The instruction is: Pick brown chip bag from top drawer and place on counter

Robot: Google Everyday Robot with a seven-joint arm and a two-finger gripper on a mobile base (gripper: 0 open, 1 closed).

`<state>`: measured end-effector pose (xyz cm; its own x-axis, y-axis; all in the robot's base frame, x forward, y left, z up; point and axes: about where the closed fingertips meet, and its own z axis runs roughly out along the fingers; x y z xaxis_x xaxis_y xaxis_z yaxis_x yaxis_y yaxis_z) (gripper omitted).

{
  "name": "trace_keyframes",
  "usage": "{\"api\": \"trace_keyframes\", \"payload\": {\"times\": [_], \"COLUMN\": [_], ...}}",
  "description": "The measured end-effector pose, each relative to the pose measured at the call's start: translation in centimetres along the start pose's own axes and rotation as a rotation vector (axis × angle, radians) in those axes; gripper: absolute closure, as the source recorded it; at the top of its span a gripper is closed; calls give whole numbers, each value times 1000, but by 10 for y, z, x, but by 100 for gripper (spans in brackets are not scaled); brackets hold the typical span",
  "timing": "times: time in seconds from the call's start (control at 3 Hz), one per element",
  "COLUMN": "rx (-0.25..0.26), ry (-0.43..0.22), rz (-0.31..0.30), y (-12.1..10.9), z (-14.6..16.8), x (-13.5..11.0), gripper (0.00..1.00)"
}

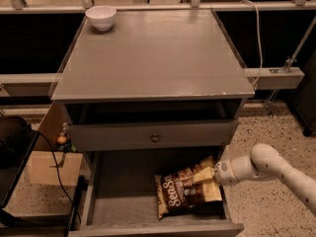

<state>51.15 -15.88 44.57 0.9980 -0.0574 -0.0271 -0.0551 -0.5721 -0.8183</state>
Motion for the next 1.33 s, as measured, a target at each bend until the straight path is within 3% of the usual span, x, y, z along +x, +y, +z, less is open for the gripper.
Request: {"api": "trace_keyframes", "payload": {"times": [0.33,1.33], "rx": [0,-15], "ry": [0,61], "rz": [0,-17], "y": [0,-25], "z": [0,-32], "x": [0,-20], "gripper": [100,100]}}
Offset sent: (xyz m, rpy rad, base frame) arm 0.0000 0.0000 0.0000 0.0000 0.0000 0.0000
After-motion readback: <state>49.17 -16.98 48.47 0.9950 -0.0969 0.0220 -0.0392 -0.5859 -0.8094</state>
